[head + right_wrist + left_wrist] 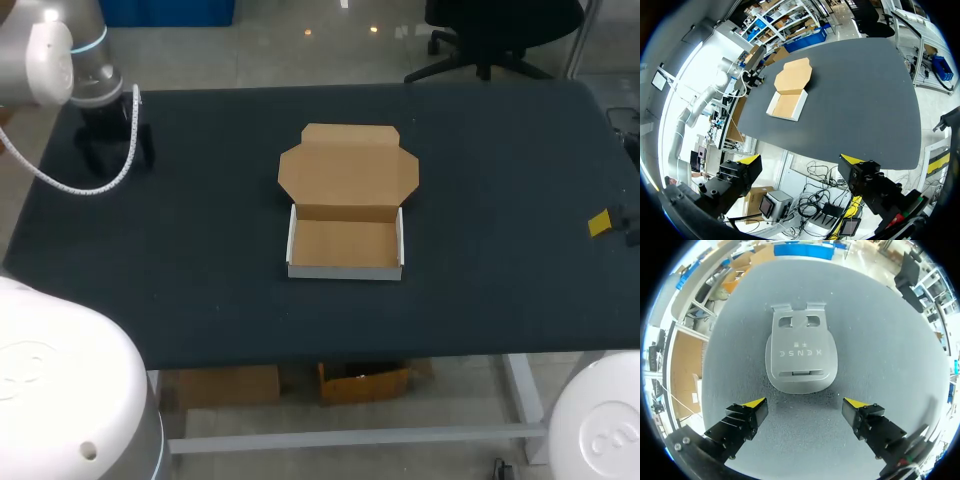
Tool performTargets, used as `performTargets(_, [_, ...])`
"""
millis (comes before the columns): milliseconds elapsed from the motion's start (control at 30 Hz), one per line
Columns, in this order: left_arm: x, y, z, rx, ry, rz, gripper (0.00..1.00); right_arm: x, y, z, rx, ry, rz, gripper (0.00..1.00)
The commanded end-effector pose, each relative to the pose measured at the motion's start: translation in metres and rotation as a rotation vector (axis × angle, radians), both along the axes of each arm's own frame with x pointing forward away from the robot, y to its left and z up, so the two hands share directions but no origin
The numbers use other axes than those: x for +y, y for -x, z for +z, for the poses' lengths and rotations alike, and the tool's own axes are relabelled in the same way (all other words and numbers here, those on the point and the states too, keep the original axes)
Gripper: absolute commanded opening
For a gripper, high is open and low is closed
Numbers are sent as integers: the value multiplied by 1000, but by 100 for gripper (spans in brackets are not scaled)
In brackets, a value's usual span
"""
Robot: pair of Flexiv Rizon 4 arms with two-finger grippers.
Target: Assemble the packaging by folding the flat box into shape, placing the metal phone stand inside, and closing the box properly
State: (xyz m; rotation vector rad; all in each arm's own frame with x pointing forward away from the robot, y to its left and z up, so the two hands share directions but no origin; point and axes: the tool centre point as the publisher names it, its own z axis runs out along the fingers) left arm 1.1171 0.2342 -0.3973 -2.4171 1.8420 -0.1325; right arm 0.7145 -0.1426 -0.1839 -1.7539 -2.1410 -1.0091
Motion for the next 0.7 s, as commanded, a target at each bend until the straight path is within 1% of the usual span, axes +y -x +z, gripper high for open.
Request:
performTargets(33, [1,-7,-1,7,-5,2,100,-1,2,2,1,0,1,100])
performTargets(700, [7,-22,-3,14,-1,2,100,-1,2,2,1,0,1,100])
